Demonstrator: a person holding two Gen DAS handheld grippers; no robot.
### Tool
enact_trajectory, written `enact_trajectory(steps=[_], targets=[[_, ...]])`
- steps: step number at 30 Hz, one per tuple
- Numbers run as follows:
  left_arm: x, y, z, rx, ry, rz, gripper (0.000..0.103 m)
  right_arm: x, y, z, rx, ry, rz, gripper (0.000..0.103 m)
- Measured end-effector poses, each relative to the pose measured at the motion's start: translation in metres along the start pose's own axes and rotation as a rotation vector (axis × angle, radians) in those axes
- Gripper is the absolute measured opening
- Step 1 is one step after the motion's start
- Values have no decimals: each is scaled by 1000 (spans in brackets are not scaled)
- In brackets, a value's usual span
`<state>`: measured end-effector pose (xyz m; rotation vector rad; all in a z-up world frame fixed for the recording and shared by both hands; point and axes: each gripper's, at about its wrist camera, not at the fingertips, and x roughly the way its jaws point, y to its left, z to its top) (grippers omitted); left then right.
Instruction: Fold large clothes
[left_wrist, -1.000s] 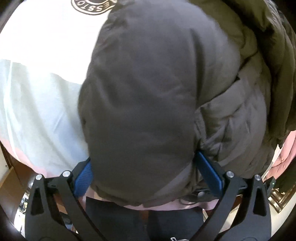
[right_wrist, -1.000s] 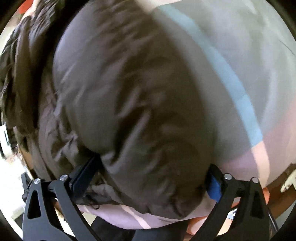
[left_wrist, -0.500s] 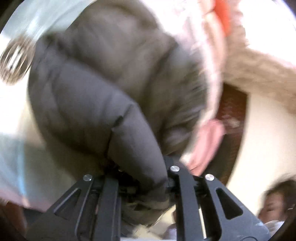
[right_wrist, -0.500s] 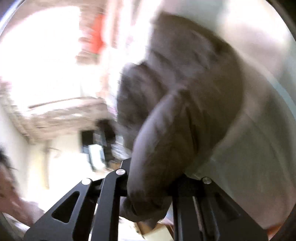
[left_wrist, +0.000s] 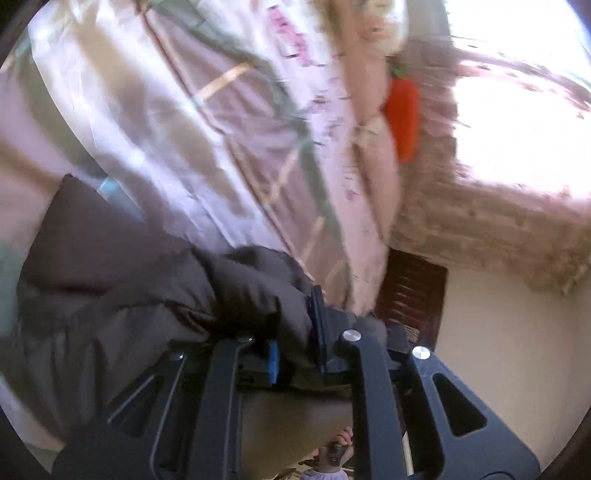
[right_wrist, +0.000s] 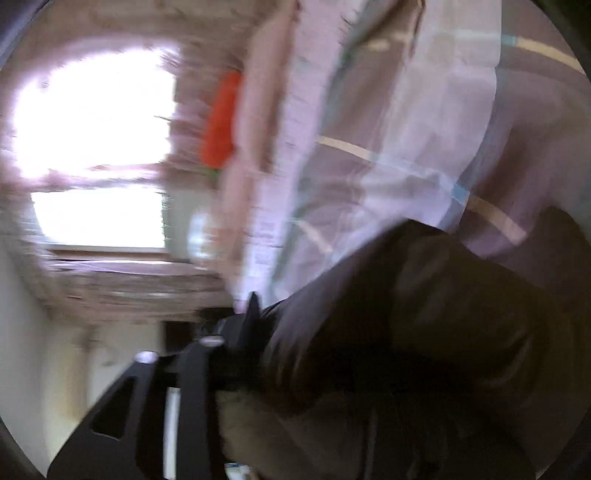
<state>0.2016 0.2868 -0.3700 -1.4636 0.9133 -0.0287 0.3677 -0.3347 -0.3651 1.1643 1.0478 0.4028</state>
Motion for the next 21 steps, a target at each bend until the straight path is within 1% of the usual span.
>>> enact_trajectory(steps=[1,2,3,4,5,6,7,8,9,10,11,12,13,14,15,16,17,18,19,20,21], targets=[[9,11,6,-38,-1,25,15,-6,-22,-7,-11,8,-30,66],[9,22,9,-75,5,35,15,4,-30,-7,-40,3,-90,79],[12,39,11,-119,14,35,15,1,-38,-9,-54,-9,-125,80],[10,58,16,-151,17,26,15,8,-49,2,-66,-21,-164,80],[14,65,18,-175,18,8,15,8,-54,4,-60,-29,-161,80],[6,75,20,-186,20,-12,17,4,-59,8,-49,-41,-150,80],[4,78,24,-181,20,-17,18,-5,-65,18,-45,-73,-158,80],[4,78,30,-172,18,-14,18,-16,-67,26,-58,-116,-200,84],[1,78,36,-171,15,-7,18,-29,-68,33,-79,-173,-263,91],[1,78,41,-178,11,-7,18,-43,-68,35,-86,-208,-290,91],[-4,78,48,-192,-4,-14,18,-56,-68,37,-88,-232,-290,91],[-10,77,49,-195,-19,-18,20,-67,-67,37,-93,-243,-277,91],[-17,74,53,-193,-51,-18,22,-73,-64,34,-103,-245,-274,91],[-24,70,58,-185,-106,-12,33,-78,-58,30,-132,-238,-272,91],[-38,65,63,-171,-189,18,62,-78,-53,26,-157,-227,-272,91],[-49,62,67,-165,-250,48,75,-75,-42,15,-201,-190,-272,91],[-63,58,69,-169,-308,81,81,-69,-33,6,-230,-153,-264,91],[-72,54,70,-177,-327,81,81,-61,-20,-8,-270,-105,-256,91],[-77,50,69,-168,-306,54,81,-54,-9,-19,-306,-77,-257,91],[-79,41,64,-132,-275,66,80,-44,7,-36,-362,-46,-260,91],[-80,34,58,-98,-256,102,81,-33,21,-51,-417,-14,-257,91]])
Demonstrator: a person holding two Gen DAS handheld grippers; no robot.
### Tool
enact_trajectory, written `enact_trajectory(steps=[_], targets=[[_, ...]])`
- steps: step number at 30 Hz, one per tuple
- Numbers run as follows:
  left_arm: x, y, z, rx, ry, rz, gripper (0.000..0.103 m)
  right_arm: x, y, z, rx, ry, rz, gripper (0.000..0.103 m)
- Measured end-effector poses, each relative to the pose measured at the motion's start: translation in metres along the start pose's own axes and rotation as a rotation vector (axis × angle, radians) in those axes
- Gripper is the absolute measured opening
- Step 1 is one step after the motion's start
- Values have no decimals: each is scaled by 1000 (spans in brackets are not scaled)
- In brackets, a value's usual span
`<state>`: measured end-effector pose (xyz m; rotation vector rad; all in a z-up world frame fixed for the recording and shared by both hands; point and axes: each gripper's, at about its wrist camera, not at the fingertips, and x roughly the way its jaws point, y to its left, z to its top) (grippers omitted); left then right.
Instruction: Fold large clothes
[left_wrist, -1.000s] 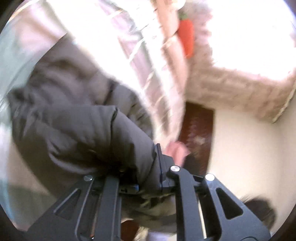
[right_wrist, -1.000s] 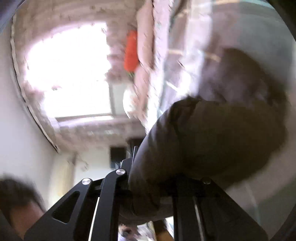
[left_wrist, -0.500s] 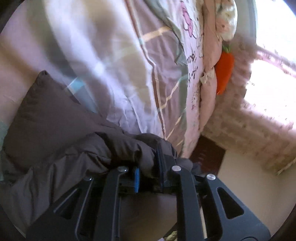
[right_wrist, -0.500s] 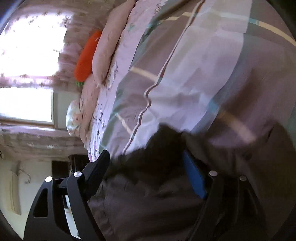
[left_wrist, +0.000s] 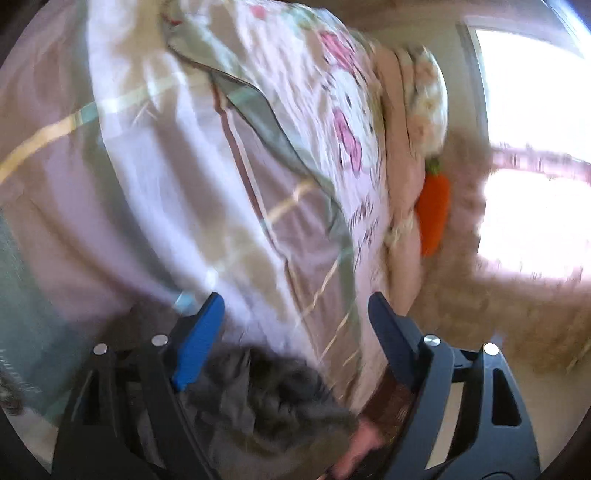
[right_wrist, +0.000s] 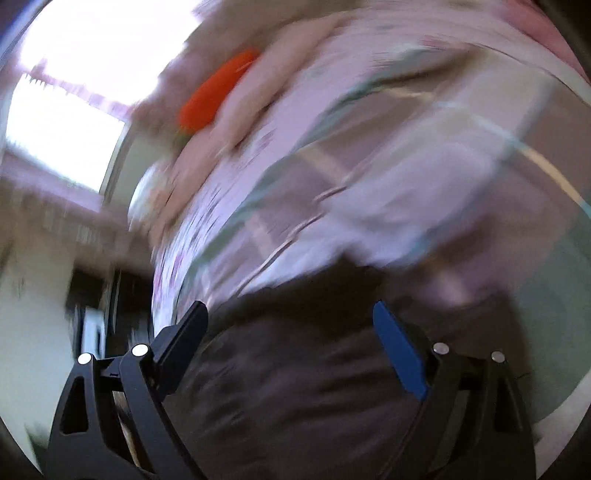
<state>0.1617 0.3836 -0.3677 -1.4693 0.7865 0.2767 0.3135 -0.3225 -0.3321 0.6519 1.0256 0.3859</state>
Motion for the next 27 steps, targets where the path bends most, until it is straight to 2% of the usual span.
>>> enact_trajectory(steps=[2,6,9,11,13,15,16,18,19,20,21,22,23,27], targets=[[-5,-12,-21,123,48,79,81,21,63,-24,-177,75,10,91],[-7,2,-55,188,166,146,89,59,167,-74,-457,195,28,91],[-6,18,-78,274,233,197,90,90,241,-120,-690,244,-4,91],[-5,27,-92,348,242,220,90,113,286,-153,-818,250,-20,91],[-4,35,-100,372,254,235,90,128,321,-175,-922,196,-67,91],[-5,41,-105,390,260,245,90,155,361,-202,-1107,147,-144,91],[-7,43,-107,401,257,243,90,169,372,-212,-1177,166,-177,91],[-12,48,-106,393,256,211,90,216,390,-245,-1378,314,-264,88],[-15,50,-104,385,259,192,90,233,391,-258,-1448,373,-309,84],[-17,53,-102,376,262,176,90,246,390,-267,-1499,407,-352,72],[-20,58,-99,370,268,162,90,264,388,-275,-1532,434,-419,55],[-22,59,-99,373,271,159,90,274,386,-274,-1520,443,-454,43],[-26,62,-97,375,268,160,90,288,386,-269,-1480,440,-487,16],[-30,73,-93,361,276,146,90,304,406,-225,-1263,216,-468,0]])
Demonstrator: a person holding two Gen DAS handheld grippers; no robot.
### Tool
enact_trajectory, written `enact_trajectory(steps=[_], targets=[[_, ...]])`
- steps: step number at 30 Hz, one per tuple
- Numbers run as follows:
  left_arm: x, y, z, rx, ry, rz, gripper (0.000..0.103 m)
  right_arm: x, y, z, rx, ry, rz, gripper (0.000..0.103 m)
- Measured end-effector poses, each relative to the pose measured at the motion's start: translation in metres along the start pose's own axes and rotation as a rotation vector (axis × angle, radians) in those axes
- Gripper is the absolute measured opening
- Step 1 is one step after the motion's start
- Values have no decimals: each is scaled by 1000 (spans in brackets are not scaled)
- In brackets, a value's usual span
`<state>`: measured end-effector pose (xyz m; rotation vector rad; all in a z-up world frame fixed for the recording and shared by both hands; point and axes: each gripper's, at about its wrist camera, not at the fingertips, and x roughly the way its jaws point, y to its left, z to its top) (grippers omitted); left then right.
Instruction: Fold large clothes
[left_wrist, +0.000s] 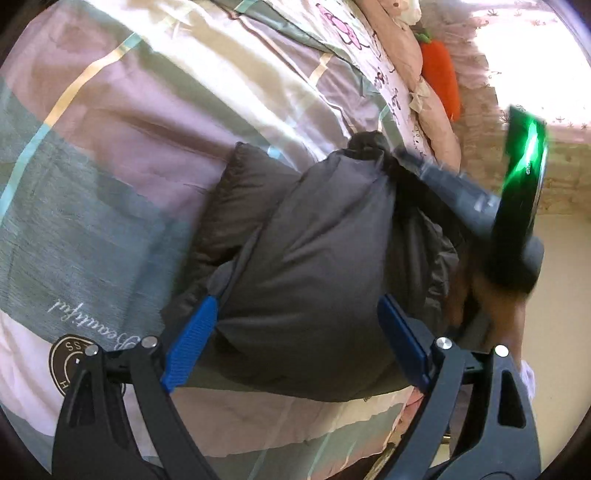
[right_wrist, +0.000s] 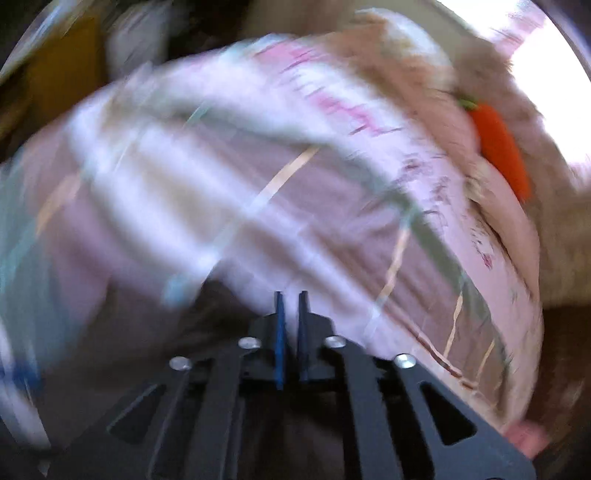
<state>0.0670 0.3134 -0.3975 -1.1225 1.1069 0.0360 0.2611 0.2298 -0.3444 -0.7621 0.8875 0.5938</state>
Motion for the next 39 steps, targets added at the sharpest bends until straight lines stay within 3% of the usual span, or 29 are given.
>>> enact_trajectory(steps=[1,3,5,7,9,10,15,17,20,23,25,29,32,34,35,37,39], targets=[[2,3,0,-6,7,14,91,0,-14,10,84,-41,-17,0],[3,9,-1,-22,18,23,91,-1,-39,20,234,-93,73,0],[-6,10,-2,-19,8,17,91,-15,-56,16,346,-115,109,0],[-20,7,-5,9,-24,38,91,-40,-68,-2,418,-153,185,10],[-36,-2,-8,42,-62,54,91,-68,-74,-30,425,-181,213,30],[-42,-9,-10,62,-76,56,91,-81,-78,-51,428,-192,183,33],[-35,-69,-27,225,-62,41,91,-118,-109,-156,552,-149,27,36],[-18,-91,-35,286,-34,60,91,-113,-131,-201,684,-95,-22,37],[28,-113,-46,371,17,283,91,-82,-160,-249,883,-40,50,38],[62,-111,-44,376,42,414,91,-48,-170,-245,848,-23,74,39],[67,-109,-40,345,35,442,91,-25,-174,-226,785,-3,69,41],[48,-141,-43,333,-76,431,91,7,-178,-191,568,50,32,46],[43,-183,-60,379,-135,393,91,-14,-202,-203,646,20,104,46],[53,-216,-71,435,-135,342,91,-54,-216,-228,734,-96,111,47],[63,-234,-78,475,-126,323,91,-64,-220,-235,746,-121,112,52],[88,-257,-89,536,-87,316,91,-70,-220,-249,746,-143,154,54],[128,-274,-96,593,-27,343,91,-59,-219,-256,712,-110,176,54]])
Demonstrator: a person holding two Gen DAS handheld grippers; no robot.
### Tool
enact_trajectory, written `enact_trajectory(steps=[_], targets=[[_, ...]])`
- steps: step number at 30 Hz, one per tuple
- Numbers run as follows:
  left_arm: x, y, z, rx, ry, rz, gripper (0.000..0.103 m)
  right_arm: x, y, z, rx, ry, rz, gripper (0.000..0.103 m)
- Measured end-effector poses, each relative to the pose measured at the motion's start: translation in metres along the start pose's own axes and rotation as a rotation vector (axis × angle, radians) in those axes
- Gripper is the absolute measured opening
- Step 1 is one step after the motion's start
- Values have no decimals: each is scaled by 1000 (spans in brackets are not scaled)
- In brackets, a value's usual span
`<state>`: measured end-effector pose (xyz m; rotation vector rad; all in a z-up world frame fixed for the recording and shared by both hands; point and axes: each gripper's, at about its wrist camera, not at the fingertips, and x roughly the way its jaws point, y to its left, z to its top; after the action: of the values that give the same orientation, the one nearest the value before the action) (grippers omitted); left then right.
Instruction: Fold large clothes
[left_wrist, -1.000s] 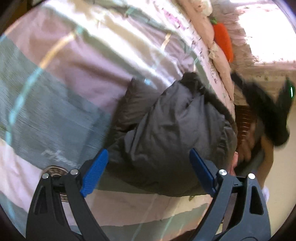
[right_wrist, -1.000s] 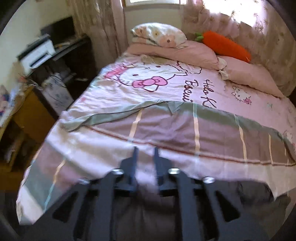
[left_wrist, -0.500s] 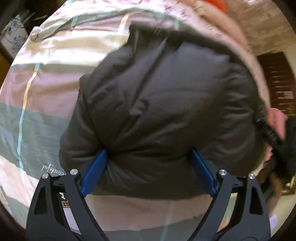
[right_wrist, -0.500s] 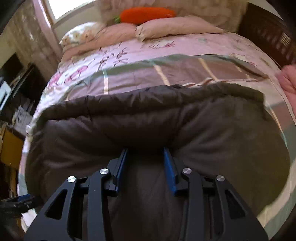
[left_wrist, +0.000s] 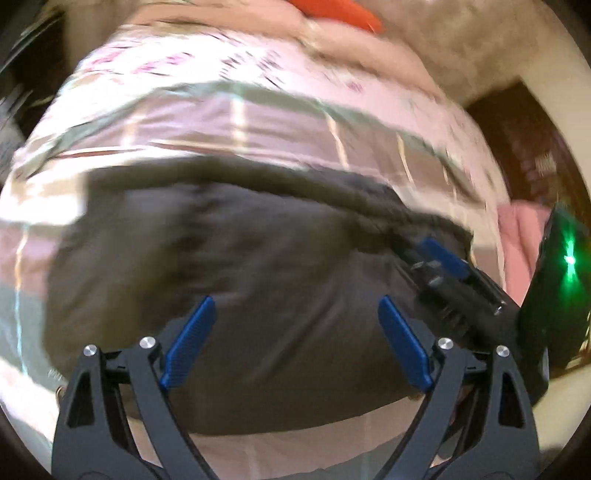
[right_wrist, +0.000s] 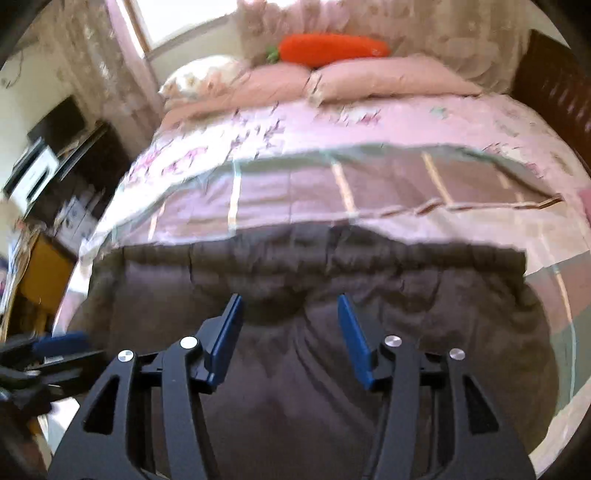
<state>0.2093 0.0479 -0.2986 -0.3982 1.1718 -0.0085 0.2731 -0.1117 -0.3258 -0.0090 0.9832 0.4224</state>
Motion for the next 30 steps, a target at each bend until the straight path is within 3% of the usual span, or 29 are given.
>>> enact_trajectory(steps=[1,2,4,5,9,11,13,14,16,19,22,24,26,27,29,30], targets=[[10,-4,3,20,4,26,91,9,-4,-6,-40,22,-50,54],[29,-9,6,50,9,115,91,14,-11,-10,-67,26,-99,54],[55,-2,10,51,32,211,92,24,-48,-13,-49,17,-184,54],[64,10,15,20,43,206,94,27,-73,-12,-16,22,-234,54],[65,34,23,-41,39,203,96,40,-208,-4,238,97,-411,75],[64,40,27,-63,37,207,96,34,-249,-5,318,112,-498,75],[62,51,32,-100,31,219,95,15,-263,-7,320,91,-604,69],[53,56,35,-136,6,232,95,2,-264,-7,329,50,-592,69],[34,60,40,-190,-61,198,95,-26,-252,-8,373,-51,-471,69],[32,36,43,-119,-75,155,95,-39,-192,0,321,-114,-259,69],[53,6,44,17,-42,204,95,-11,-113,12,164,-39,-79,69],[67,14,47,32,-30,262,97,17,-76,8,87,42,18,66],[72,55,53,-27,-14,268,99,28,-74,-1,33,60,-83,66],[70,75,55,-49,-13,282,99,32,-91,-5,39,55,-138,66],[63,118,59,-85,-25,376,99,35,-145,-9,145,69,-211,73],[57,154,61,-111,-30,492,99,36,-181,-12,213,82,-273,73]])
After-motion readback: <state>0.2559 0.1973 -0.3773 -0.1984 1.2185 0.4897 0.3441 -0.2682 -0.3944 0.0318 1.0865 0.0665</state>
